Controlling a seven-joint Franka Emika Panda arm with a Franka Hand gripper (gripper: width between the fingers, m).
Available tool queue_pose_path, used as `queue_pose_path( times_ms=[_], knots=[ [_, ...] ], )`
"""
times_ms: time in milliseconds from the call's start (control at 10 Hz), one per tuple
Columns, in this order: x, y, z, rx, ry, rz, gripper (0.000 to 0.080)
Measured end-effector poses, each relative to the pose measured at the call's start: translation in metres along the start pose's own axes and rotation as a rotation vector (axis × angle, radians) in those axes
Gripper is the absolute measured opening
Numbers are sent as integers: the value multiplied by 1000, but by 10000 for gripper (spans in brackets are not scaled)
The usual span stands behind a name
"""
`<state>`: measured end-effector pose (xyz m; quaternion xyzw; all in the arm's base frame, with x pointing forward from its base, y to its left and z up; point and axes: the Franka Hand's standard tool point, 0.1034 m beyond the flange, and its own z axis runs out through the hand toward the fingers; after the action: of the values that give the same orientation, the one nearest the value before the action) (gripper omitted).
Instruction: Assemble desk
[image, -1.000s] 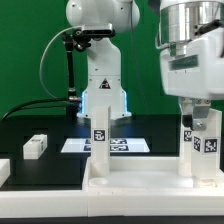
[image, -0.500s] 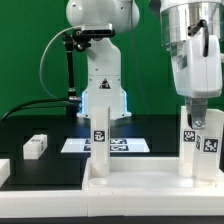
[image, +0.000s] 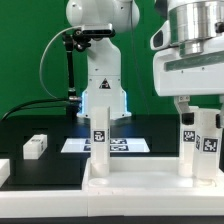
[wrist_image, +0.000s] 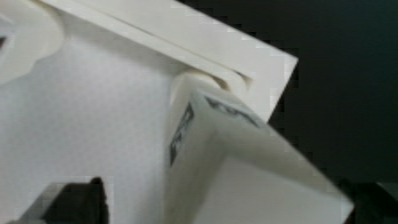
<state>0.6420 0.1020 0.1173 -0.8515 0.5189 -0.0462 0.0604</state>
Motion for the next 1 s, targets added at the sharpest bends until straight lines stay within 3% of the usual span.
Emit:
queue_pose_path(
  times_ms=[300, 500, 900, 1000],
  knots=[
    [2, 1, 0, -3, 2, -162, 649],
    [3, -5, 1, -21, -2, -625, 649],
    [3, -4, 2, -21, -4, -644, 626],
    [3, -4, 2, -20, -5, -600, 453]
  ],
)
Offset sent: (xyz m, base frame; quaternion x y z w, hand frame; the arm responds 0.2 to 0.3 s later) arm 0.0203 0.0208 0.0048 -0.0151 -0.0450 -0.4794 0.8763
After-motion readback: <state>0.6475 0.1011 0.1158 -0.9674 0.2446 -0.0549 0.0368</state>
